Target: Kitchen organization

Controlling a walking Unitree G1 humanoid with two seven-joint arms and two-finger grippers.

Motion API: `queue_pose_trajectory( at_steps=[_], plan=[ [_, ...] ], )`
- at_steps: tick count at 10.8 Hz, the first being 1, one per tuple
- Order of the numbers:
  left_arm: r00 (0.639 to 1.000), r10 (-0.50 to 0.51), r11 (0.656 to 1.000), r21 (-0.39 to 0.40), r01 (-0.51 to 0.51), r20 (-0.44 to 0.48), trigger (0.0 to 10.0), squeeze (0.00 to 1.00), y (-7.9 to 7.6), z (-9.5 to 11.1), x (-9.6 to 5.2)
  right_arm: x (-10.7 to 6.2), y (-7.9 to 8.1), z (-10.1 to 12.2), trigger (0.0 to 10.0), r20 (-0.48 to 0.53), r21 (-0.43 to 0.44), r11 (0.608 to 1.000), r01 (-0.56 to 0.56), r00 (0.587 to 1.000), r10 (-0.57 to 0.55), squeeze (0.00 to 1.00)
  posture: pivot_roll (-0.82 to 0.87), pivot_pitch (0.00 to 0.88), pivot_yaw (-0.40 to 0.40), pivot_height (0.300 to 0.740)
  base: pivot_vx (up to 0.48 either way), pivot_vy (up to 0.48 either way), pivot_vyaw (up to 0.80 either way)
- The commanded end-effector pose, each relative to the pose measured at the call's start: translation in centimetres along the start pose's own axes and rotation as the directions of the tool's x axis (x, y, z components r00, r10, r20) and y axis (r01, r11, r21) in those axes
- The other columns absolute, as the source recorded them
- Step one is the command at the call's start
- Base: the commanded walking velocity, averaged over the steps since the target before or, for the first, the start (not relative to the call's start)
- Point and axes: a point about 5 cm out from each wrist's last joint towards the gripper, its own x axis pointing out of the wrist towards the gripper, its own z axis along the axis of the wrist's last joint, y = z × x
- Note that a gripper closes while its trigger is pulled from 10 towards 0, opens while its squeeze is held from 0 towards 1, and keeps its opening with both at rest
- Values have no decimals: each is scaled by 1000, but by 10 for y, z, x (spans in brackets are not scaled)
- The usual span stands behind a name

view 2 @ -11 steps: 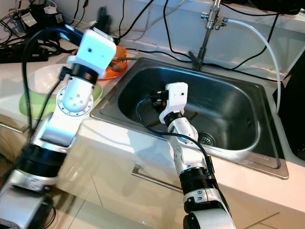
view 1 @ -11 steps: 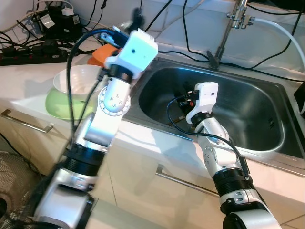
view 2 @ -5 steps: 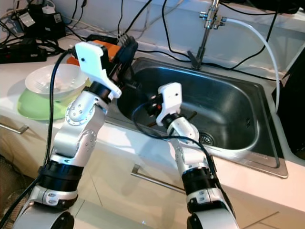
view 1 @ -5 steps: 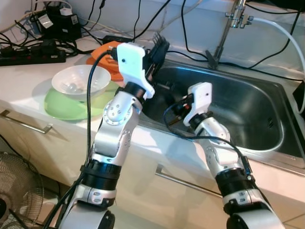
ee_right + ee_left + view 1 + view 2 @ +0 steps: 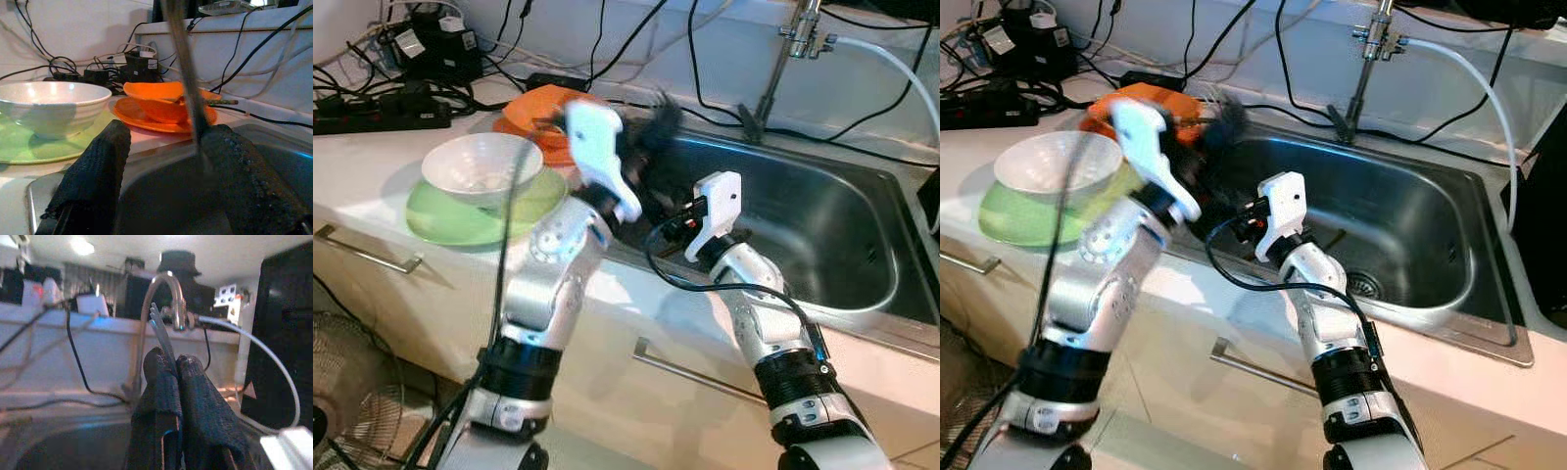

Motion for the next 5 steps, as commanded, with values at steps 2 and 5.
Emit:
queue_pose_trajectory(
  at_steps=[2,5],
  plan=[
    [999,-46,999,-15,45,-7,10000,0,-7,1,0,0,-5,6,10000,22,-12,1000,29,999,-29,0,223,0,-44,740,0,0,0],
    [995,-81,995,-54,78,-52,10000,0,-11,-5,-3,2,-10,9,10000,33,-5,998,69,997,-69,0,223,0,-43,740,0,0,0]
  ],
)
